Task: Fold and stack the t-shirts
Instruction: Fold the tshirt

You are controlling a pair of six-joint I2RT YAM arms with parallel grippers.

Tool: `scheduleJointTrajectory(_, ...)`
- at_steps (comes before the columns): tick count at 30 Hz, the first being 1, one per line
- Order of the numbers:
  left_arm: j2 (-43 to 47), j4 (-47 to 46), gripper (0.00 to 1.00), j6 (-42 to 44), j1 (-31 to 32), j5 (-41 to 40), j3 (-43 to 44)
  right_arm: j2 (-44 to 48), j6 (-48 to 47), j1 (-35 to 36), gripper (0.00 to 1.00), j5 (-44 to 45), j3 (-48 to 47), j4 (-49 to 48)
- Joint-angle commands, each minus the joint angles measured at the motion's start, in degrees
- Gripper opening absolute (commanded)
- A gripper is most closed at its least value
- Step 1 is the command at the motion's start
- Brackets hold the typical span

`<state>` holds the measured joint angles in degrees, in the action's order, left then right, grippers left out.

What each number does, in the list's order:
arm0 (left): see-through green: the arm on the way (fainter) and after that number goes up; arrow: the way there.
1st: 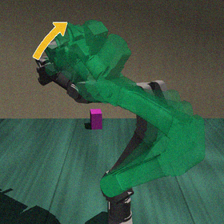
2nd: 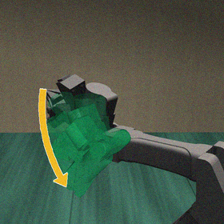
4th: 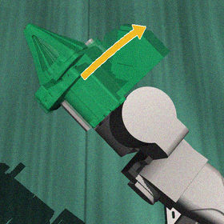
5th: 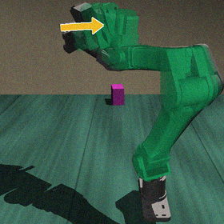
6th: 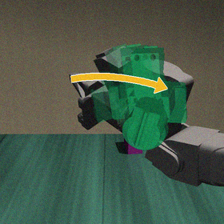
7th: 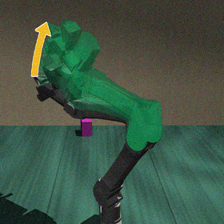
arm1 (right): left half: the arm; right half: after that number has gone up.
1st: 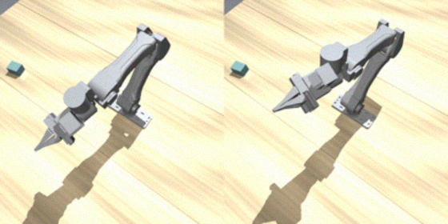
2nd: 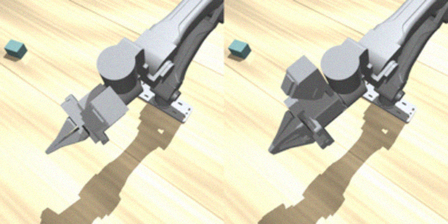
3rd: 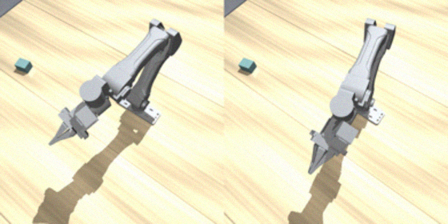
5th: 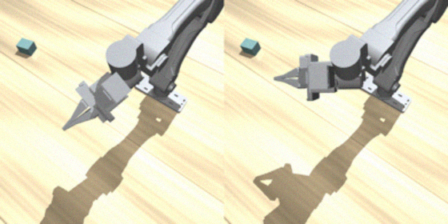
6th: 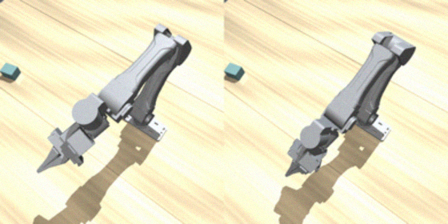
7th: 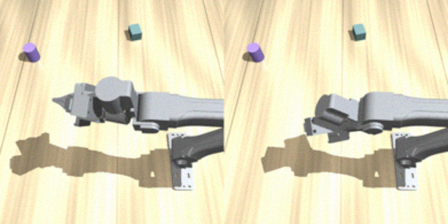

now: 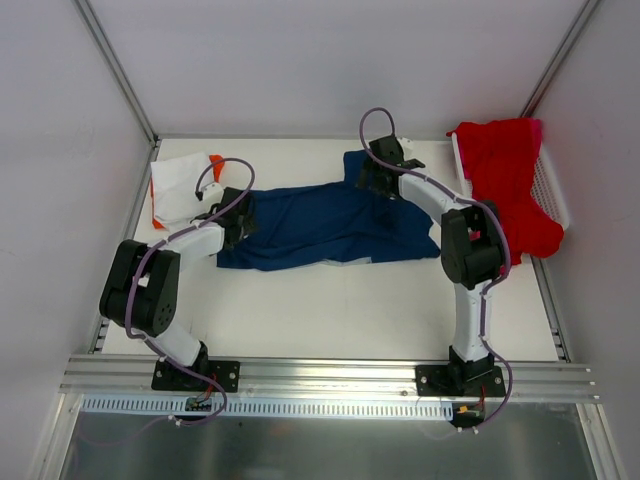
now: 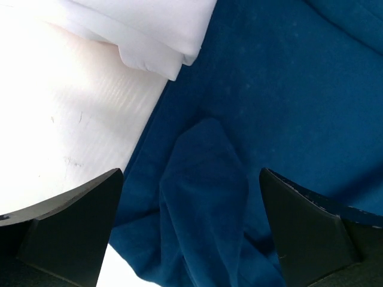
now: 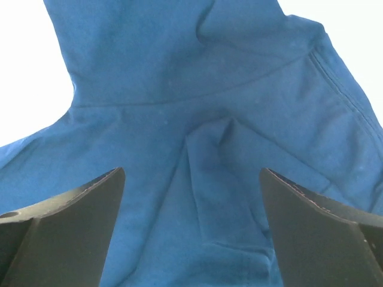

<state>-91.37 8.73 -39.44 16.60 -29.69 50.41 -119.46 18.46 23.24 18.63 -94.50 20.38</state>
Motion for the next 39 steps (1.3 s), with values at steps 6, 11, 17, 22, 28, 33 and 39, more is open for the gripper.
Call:
scheduleJointTrajectory(6, 1.5, -1.2, 0.99, 4.2, -0.9, 0.3, 3.7, 2.8, -0.7, 0.0, 0.99, 0.3, -1.1, 4.2)
scheduleJointTrajectory(11, 8.9, 1.1, 0.99, 7.8, -0.9, 0.4, 6.1, 11.2, -2.2, 0.9, 0.99, 4.5, 1.5, 5.9)
scheduleJointTrajectory(17, 20.3, 8.5, 0.99, 2.0, -0.8, 3.1, 0.5, 26.0, -0.5, 3.3, 0.99, 8.8, 10.0, 9.1)
scheduleJointTrajectory(22, 24.8, 9.1, 0.99, -5.1, -0.8, 6.8, -10.7, 37.5, 3.2, 5.4, 1.0, 8.7, 22.3, 7.3)
scheduleJointTrajectory(28, 23.8, 8.9, 0.99, -8.8, -0.8, 10.6, -15.8, 43.8, 6.3, 5.8, 0.99, 7.2, 32.5, 8.3)
scheduleJointTrajectory(33, 21.4, 5.0, 0.92, -9.1, -0.8, 12.5, -18.0, 48.3, 7.1, 5.9, 1.0, 6.4, 38.5, 7.1)
scheduleJointTrajectory(39, 18.7, 0.2, 0.86, -8.2, -0.8, 12.3, -17.4, 51.1, 6.5, 5.9, 1.0, 7.3, 41.9, 7.0)
